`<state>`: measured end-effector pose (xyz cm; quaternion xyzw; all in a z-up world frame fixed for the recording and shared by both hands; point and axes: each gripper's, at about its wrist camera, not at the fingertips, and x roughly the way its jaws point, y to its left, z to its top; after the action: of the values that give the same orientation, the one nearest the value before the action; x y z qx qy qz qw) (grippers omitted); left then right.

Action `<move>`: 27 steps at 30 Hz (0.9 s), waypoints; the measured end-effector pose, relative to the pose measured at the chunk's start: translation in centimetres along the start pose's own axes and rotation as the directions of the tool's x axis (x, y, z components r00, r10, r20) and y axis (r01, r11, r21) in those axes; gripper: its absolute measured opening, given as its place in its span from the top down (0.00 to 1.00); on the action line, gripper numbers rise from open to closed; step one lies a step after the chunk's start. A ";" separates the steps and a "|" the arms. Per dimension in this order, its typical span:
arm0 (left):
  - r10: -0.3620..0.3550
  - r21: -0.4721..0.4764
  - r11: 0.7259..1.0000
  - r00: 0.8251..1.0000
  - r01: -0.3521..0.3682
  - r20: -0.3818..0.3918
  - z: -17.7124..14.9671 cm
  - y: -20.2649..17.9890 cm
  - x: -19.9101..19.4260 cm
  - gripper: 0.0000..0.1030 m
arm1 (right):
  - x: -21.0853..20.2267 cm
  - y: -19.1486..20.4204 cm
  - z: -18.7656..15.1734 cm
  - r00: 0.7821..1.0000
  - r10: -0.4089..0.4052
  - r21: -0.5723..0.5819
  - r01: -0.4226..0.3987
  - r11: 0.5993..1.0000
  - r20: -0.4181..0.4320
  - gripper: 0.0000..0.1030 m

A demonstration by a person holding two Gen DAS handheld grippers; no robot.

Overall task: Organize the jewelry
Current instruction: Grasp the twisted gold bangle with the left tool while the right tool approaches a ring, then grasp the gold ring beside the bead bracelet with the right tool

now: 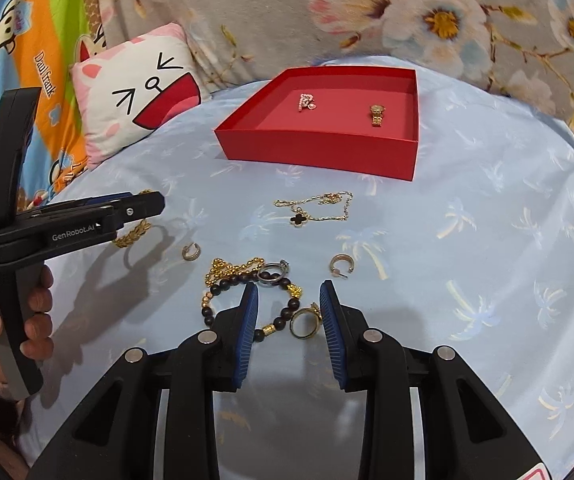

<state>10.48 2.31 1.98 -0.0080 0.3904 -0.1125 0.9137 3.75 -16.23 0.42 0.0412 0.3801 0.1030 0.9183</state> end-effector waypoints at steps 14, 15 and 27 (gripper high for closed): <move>-0.013 -0.026 1.000 1.000 0.013 -0.004 -2.6 1.4 -0.3 0.50 | 1.4 -1.1 -1.4 0.997 -0.055 0.042 0.057 0.998 -0.052 0.81; -0.014 -0.026 1.000 1.000 0.013 -0.007 -2.6 1.4 -0.2 0.50 | 1.6 -1.1 -1.4 0.997 -0.053 0.043 0.055 0.998 -0.057 0.84; -0.016 -0.022 1.000 0.999 0.015 -0.028 -3.0 1.3 0.5 0.50 | 2.2 -1.8 -1.5 0.996 -0.026 0.086 0.033 0.996 -0.083 0.90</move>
<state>8.96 3.68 -0.56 -0.0194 0.4044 -0.1155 0.9071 4.49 -17.48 -2.41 0.0714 0.4220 0.0743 0.9007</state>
